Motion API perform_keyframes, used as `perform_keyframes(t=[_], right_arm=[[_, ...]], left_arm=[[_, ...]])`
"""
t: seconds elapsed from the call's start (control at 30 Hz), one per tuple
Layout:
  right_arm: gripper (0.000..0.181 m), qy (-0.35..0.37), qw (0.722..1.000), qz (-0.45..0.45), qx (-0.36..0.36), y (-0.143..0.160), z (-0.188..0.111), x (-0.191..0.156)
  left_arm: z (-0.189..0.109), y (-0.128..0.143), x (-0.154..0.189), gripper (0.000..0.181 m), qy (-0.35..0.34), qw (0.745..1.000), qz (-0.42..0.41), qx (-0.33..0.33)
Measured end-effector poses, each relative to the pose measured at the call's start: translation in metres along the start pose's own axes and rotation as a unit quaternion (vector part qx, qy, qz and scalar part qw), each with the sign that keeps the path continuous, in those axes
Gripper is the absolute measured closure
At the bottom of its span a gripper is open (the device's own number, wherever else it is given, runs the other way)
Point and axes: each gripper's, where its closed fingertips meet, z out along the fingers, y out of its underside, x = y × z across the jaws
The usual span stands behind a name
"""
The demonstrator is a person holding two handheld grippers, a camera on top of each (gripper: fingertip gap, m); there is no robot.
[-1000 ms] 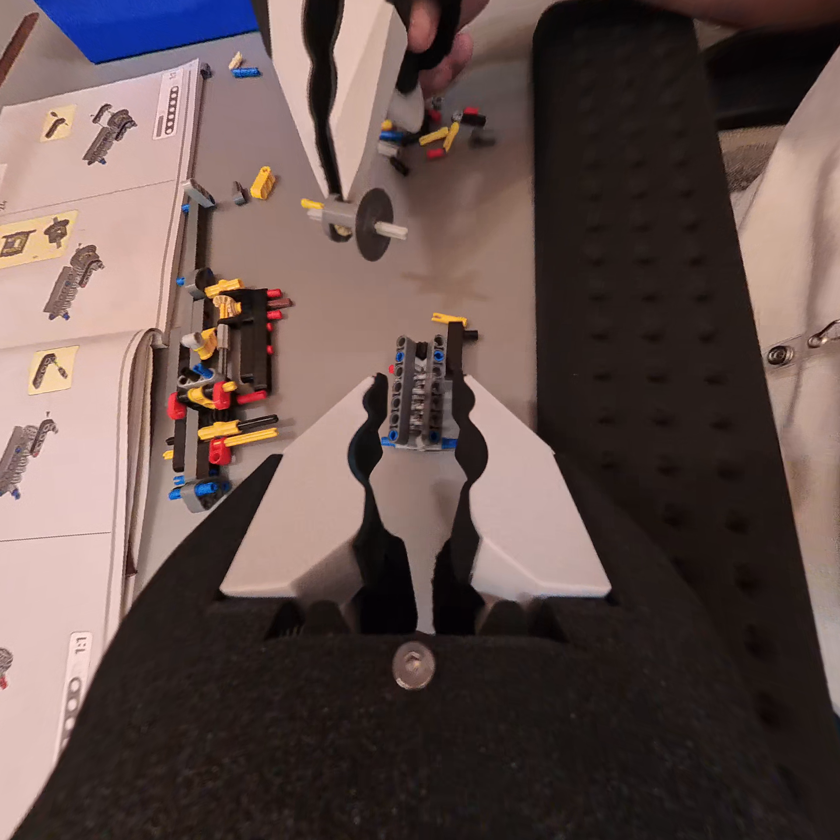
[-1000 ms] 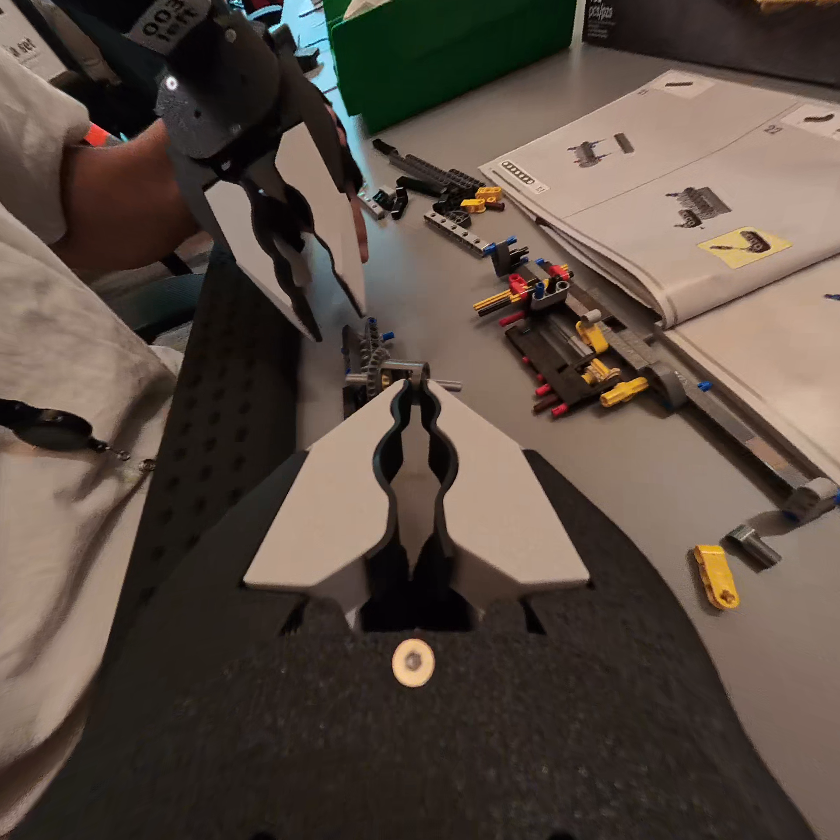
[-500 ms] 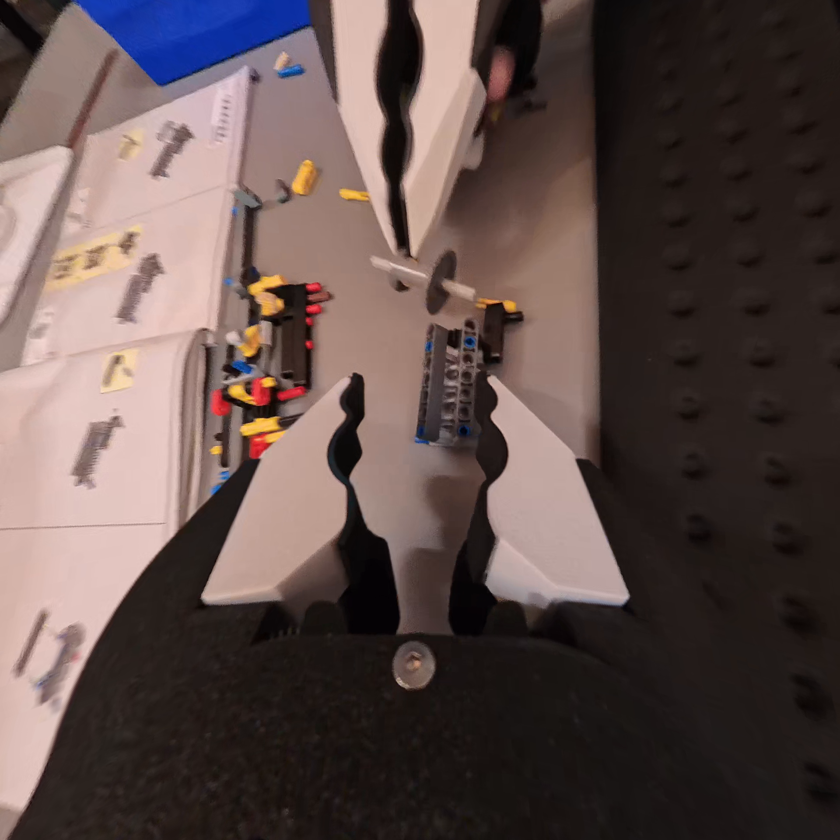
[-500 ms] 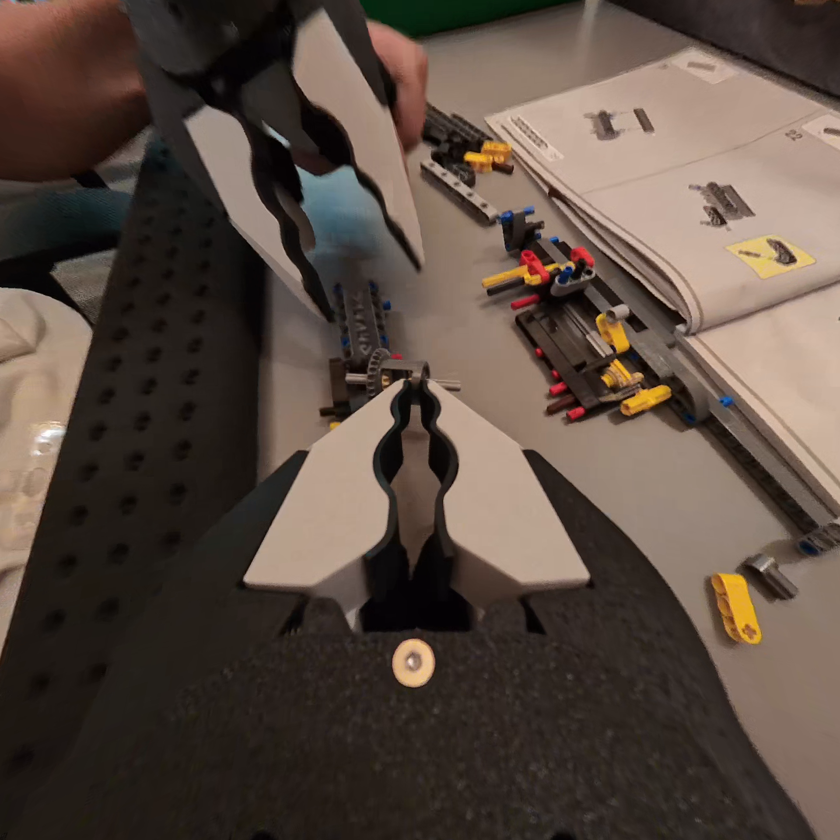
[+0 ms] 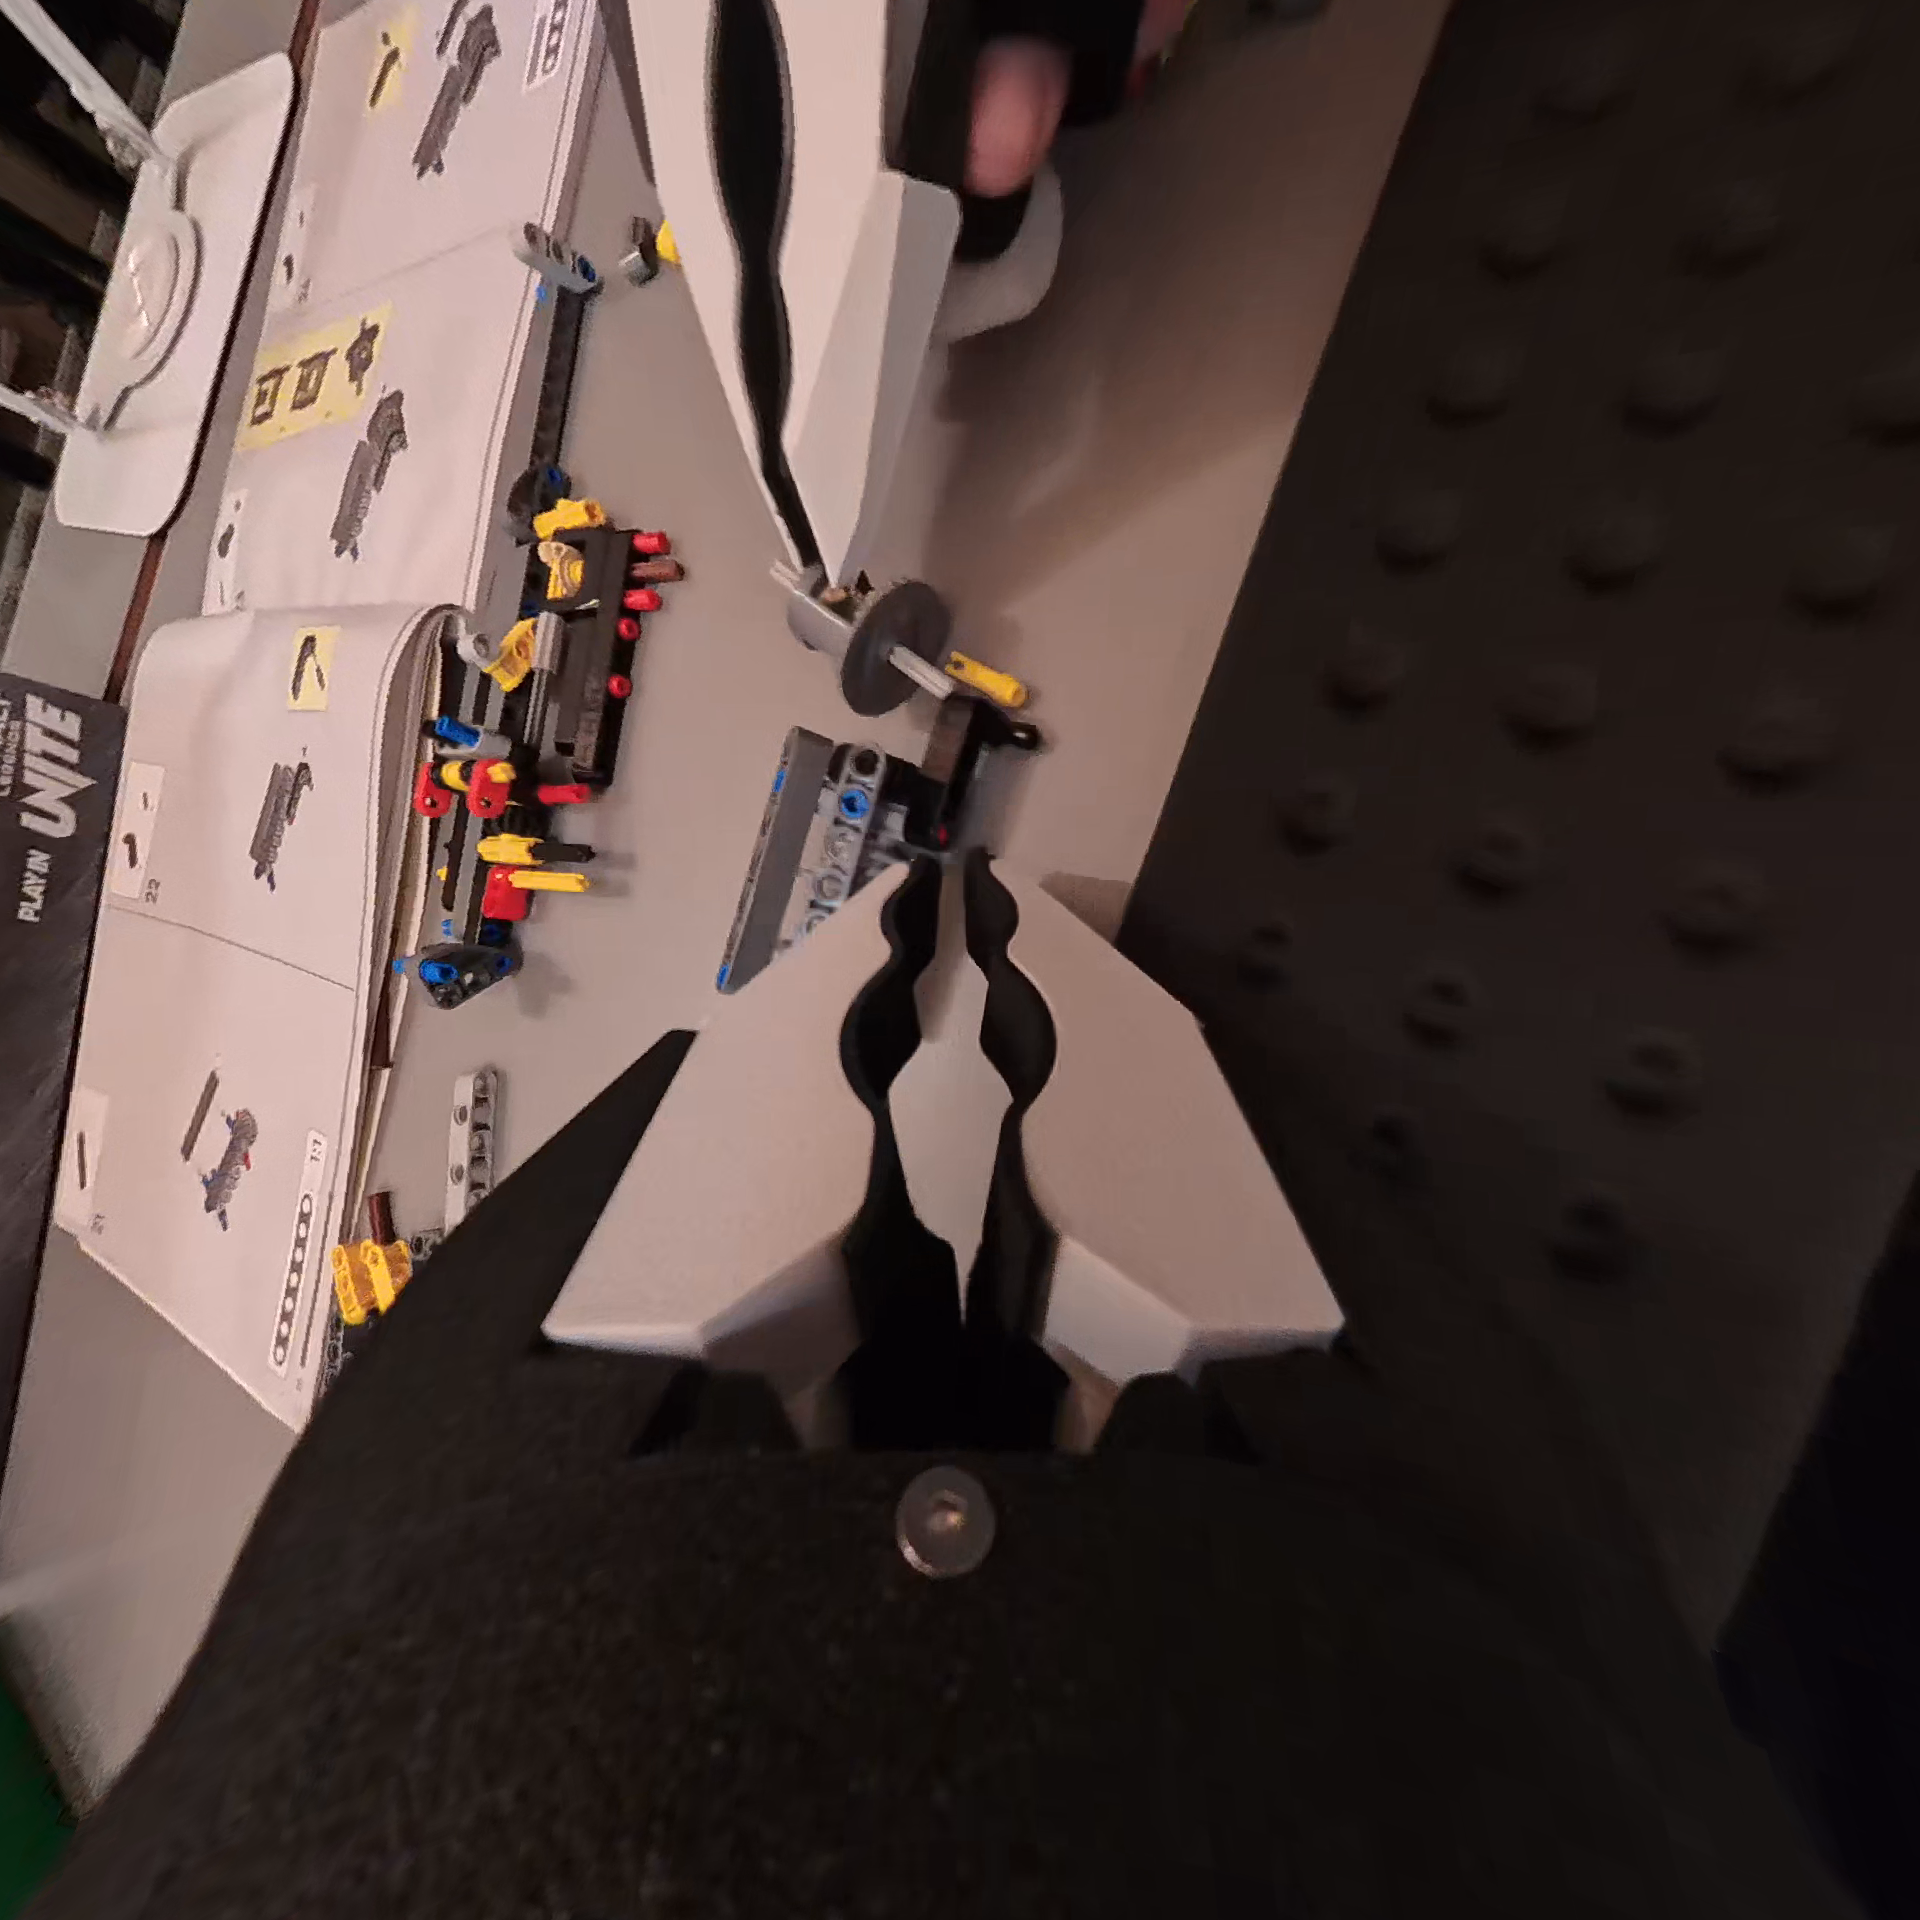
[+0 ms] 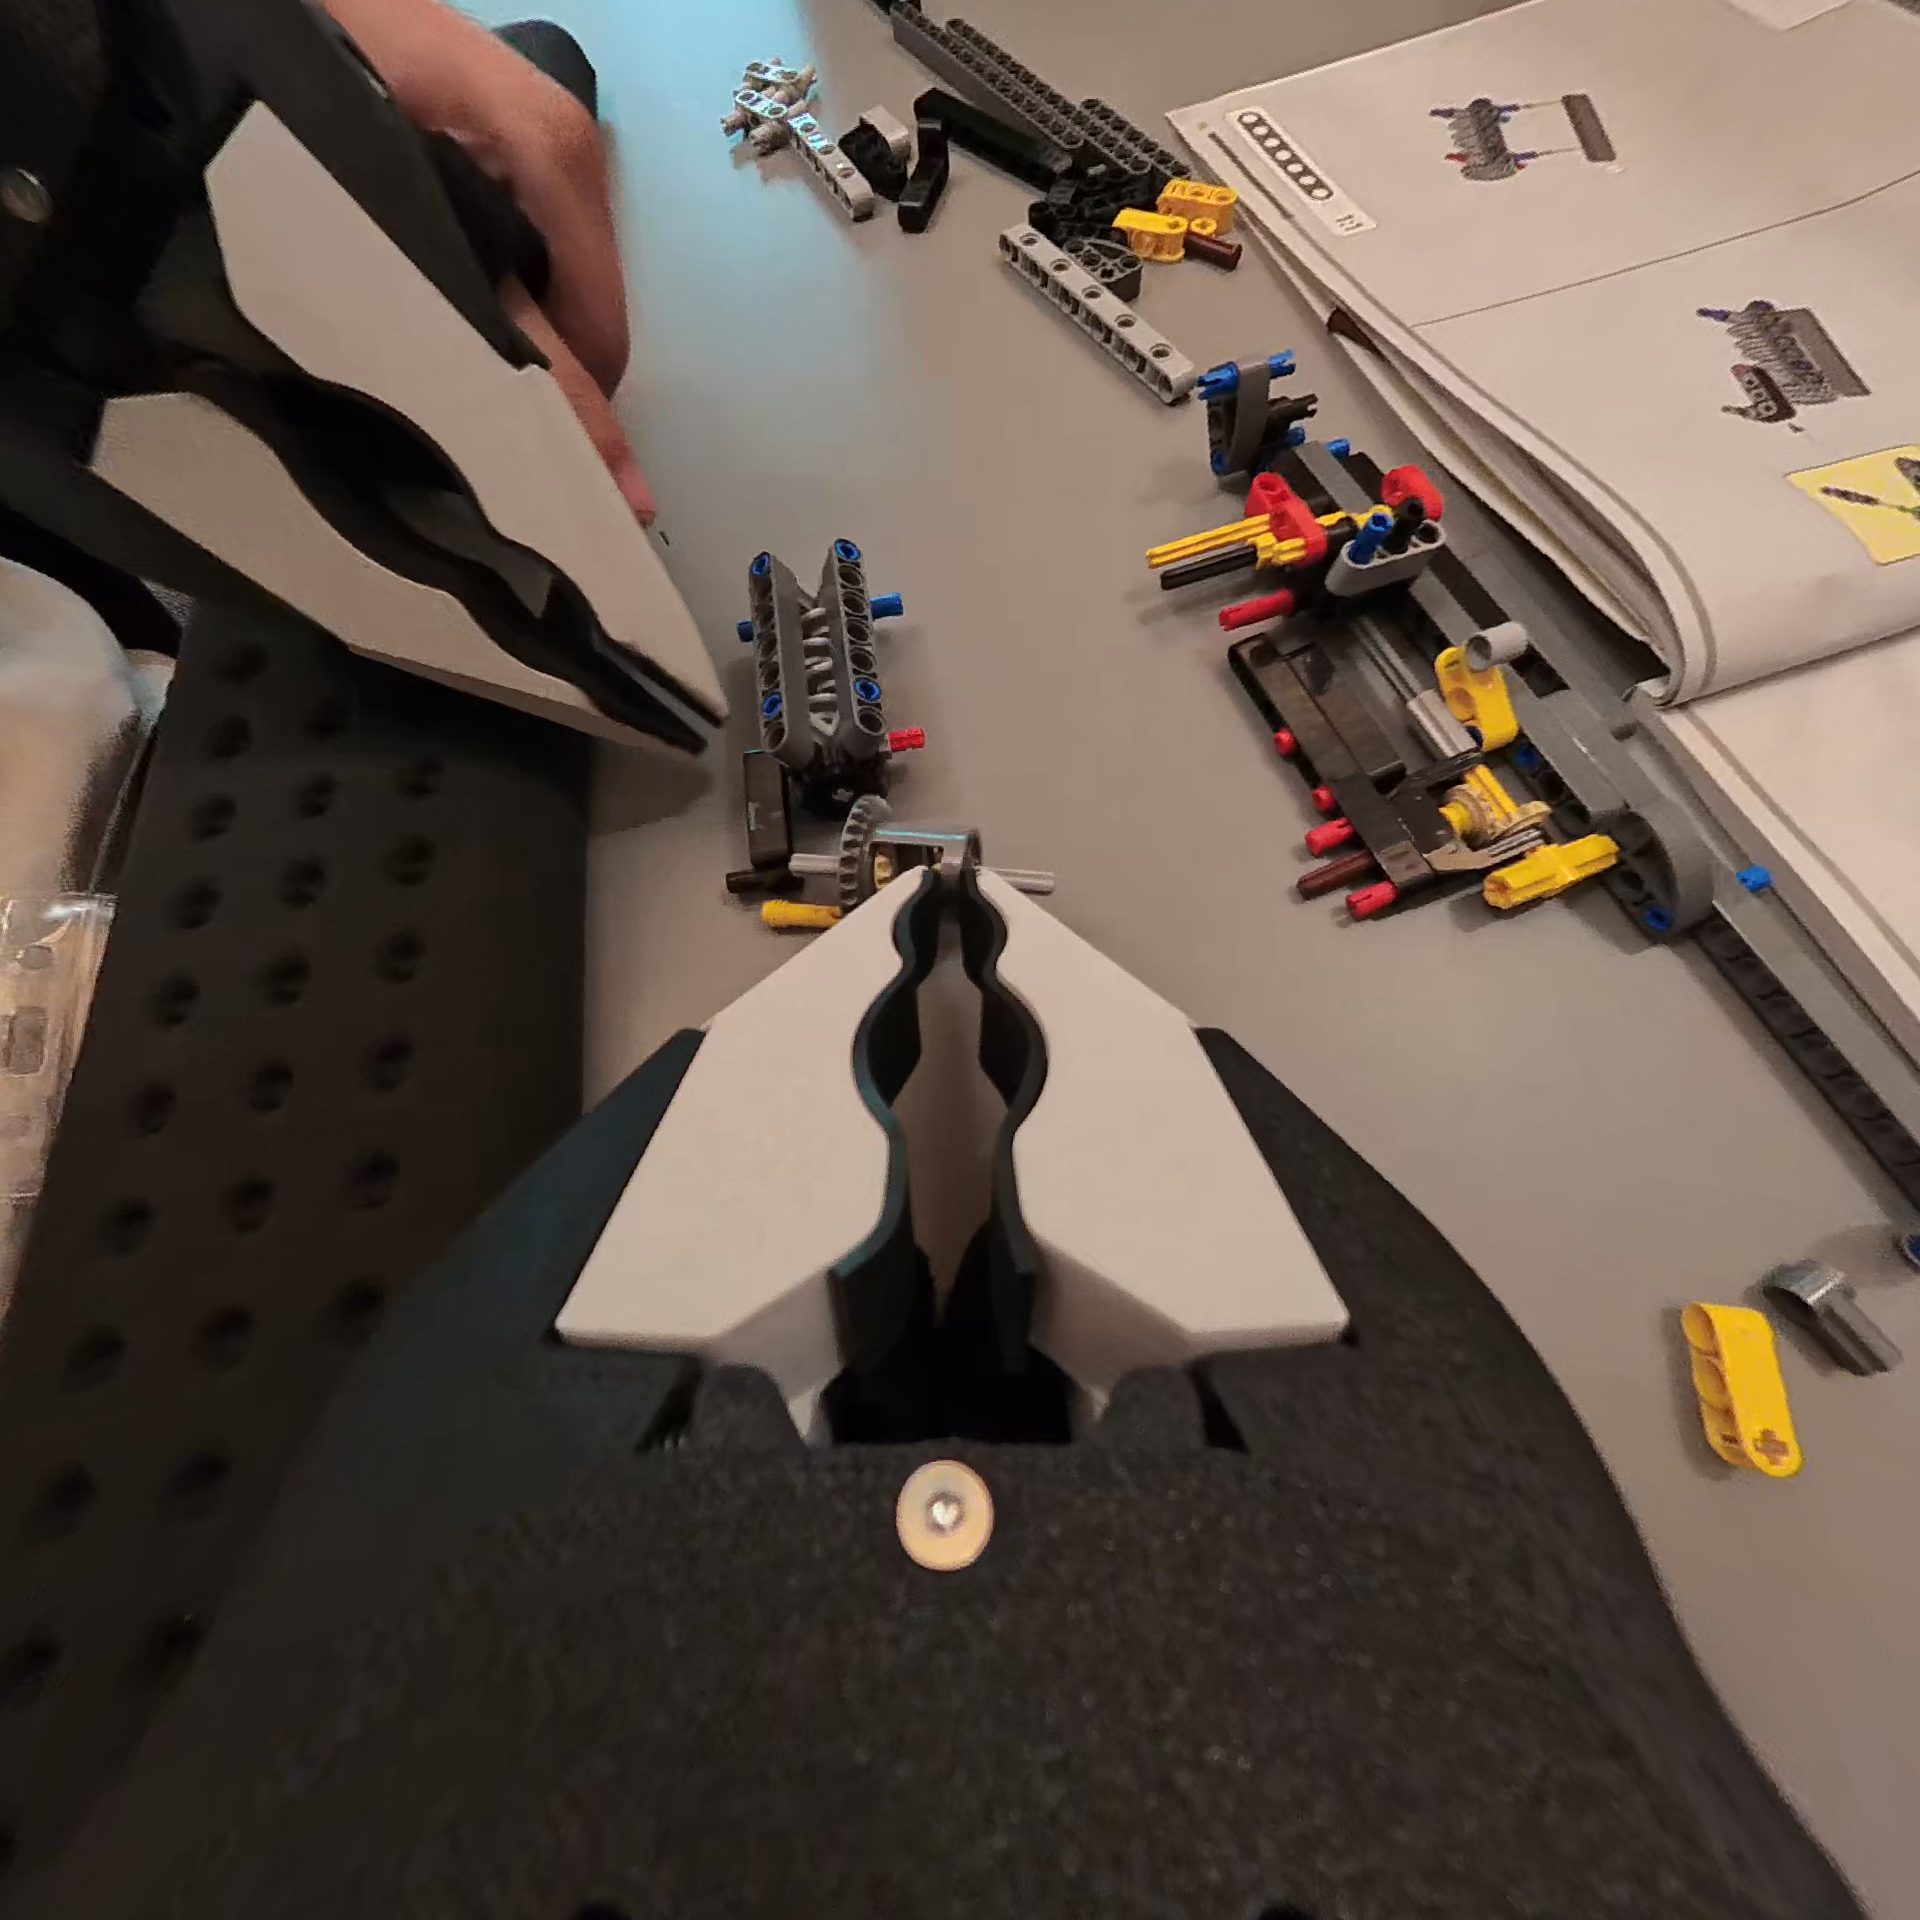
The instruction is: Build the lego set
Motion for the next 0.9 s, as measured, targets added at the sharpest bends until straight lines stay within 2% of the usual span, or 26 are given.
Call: perform_keyframes(t=[0.13,0.4,0.47,0.67,0.9], right_arm=[[0.178,-0.011,1.0,-0.003,-0.003,-0.001,0.004,-0.006],[0.178,0.027,1.0,-0.004,-0.011,-0.007,0.011,-0.002],[0.178,0.048,0.999,0.009,-0.017,-0.007,0.012,0.002],[0.178,0.06,0.997,0.038,-0.012,-0.007,0.013,0.0],[0.179,0.056,0.996,0.067,-0.004,-0.008,0.011,0.004]], left_arm=[[0.008,0.003,-0.005,0.177,0.003,1.0,-0.007,-0.006],[0.006,0.007,-0.019,0.177,-0.026,0.999,-0.024,0.005],[0.006,0.008,-0.019,0.169,-0.028,0.999,-0.013,0.008],[0.007,0.001,-0.018,0.167,-0.059,0.994,0.09,0.018],[0.011,-0.009,-0.017,0.181,-0.096,0.976,0.195,0.031]])
